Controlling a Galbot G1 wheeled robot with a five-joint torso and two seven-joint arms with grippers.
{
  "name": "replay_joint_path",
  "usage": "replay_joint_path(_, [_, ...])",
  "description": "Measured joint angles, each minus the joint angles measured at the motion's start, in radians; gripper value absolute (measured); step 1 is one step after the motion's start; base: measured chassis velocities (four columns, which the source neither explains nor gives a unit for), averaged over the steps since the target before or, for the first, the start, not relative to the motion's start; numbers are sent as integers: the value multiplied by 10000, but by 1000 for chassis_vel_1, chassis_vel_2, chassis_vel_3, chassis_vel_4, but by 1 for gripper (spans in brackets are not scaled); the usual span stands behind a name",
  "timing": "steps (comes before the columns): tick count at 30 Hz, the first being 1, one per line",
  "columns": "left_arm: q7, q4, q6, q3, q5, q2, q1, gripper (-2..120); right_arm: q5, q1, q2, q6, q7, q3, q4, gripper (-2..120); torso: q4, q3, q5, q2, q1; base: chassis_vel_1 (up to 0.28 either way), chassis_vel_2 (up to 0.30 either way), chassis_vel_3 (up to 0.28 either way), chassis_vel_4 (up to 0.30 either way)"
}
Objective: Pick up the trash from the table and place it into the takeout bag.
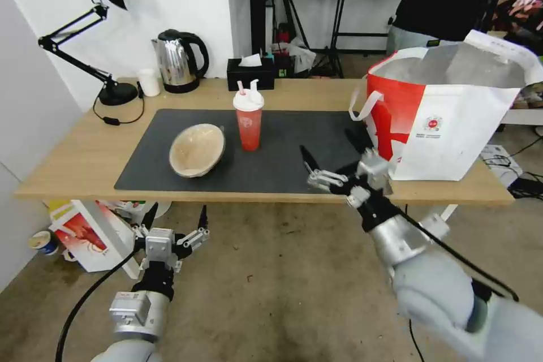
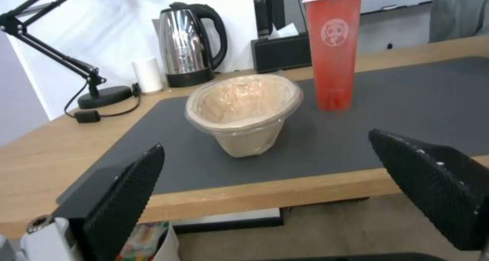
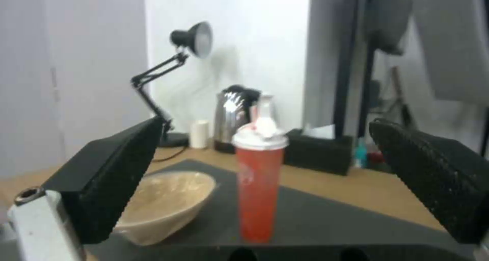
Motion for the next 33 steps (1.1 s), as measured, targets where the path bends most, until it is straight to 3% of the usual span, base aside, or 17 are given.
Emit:
replay_joint_path(8, [0,0,0,0,0,0,0,100,1040,1365,-132,-538,-604,-851,-283,100,1,-1,0,0,0,0,0,0,0])
replay_joint_path(15, [0,0,0,0,0,0,0,100,3108,2822,-305,-2470,-1380,-1503,-474,100,-2,0,0,0,-1,0,0,0,0])
replay_joint_path(26, [0,0,0,0,0,0,0,100,4162,4771,283,-4741,-247,-2282,-1098,100,-1,0,1,0,-2,0,0,0,0])
replay_joint_path(33, [0,0,0,0,0,0,0,100,4496,5265,660,-4928,-135,-2423,-1617,100,-1,0,1,1,-2,0,0,0,0])
